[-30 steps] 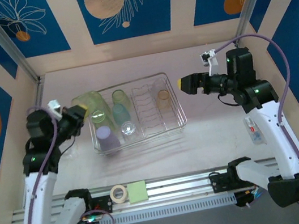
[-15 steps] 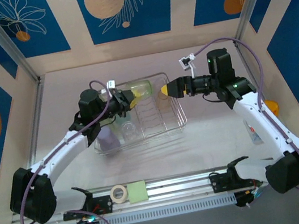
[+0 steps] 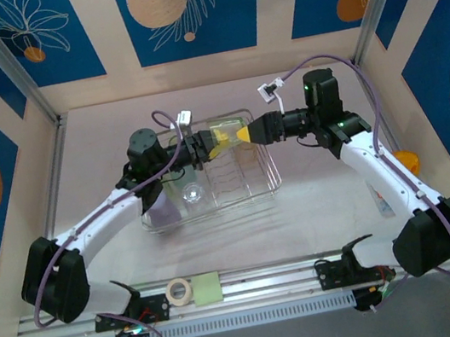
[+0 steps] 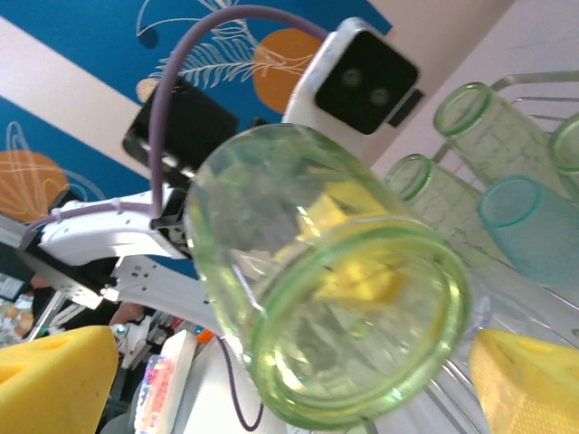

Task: Load the cups into the dish rack

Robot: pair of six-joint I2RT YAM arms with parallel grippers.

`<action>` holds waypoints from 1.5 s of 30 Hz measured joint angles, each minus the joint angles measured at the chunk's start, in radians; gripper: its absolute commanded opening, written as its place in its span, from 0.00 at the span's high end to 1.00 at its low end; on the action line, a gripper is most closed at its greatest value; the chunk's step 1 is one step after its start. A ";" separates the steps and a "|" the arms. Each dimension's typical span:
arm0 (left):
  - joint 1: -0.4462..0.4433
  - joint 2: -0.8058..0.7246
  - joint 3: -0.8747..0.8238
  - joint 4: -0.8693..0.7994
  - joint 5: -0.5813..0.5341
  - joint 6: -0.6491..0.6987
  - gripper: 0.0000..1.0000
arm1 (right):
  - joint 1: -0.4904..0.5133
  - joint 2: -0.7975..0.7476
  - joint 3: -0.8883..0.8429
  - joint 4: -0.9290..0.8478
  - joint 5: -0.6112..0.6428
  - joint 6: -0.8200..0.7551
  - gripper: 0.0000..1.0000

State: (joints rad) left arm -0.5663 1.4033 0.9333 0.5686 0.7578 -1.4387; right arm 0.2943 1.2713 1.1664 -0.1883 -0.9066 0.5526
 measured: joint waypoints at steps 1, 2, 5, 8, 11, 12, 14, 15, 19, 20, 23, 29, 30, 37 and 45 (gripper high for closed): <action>0.000 0.002 0.000 0.003 0.002 0.000 1.00 | 0.005 0.003 0.004 -0.001 -0.009 -0.001 0.00; 0.000 0.003 0.000 0.008 0.005 0.000 1.00 | 0.009 0.009 0.008 -0.002 -0.016 -0.002 0.00; -0.002 0.008 0.000 0.030 0.017 0.000 1.00 | 0.026 0.033 0.023 -0.010 -0.038 -0.012 0.01; -0.004 0.019 0.000 0.043 0.027 0.000 1.00 | 0.047 0.057 0.033 -0.027 -0.043 -0.031 0.01; -0.006 0.023 0.000 0.045 0.032 0.000 1.00 | 0.066 0.068 0.034 -0.044 -0.044 -0.046 0.02; -0.006 0.023 0.000 0.045 0.035 0.000 1.00 | 0.069 0.070 0.034 -0.045 -0.043 -0.047 0.03; -0.006 0.023 0.000 0.045 0.038 0.001 1.00 | 0.075 0.070 0.038 -0.052 -0.040 -0.049 0.05; -0.006 0.023 0.000 0.045 0.039 0.005 1.00 | 0.077 0.070 0.042 -0.053 -0.038 -0.049 0.05; -0.006 0.023 0.000 0.036 0.040 0.032 1.00 | 0.080 0.070 0.045 -0.061 -0.031 -0.047 0.06; -0.006 0.021 0.000 0.029 0.039 0.039 1.00 | 0.082 0.070 0.045 -0.064 -0.027 -0.046 0.06; -0.006 0.015 0.000 0.003 0.039 0.064 1.00 | 0.084 0.070 0.045 -0.068 -0.017 -0.046 0.09; -0.007 -0.016 0.014 -0.099 0.045 0.141 1.00 | 0.087 0.070 0.045 -0.077 -0.005 -0.042 0.18; -0.008 -0.024 0.019 -0.129 0.046 0.160 1.00 | 0.089 0.069 0.045 -0.074 -0.002 -0.042 0.19; -0.008 -0.061 0.047 -0.262 0.046 0.247 1.00 | 0.094 0.067 0.045 -0.067 -0.001 -0.038 0.33; -0.008 -0.060 0.063 -0.317 0.050 0.295 0.61 | 0.095 0.067 0.045 -0.073 -0.006 -0.027 0.53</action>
State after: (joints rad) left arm -0.5743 1.3437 0.9958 0.2516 0.8078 -1.1435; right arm 0.3889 1.3384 1.2118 -0.2611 -0.9131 0.5255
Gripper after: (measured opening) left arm 0.255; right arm 0.671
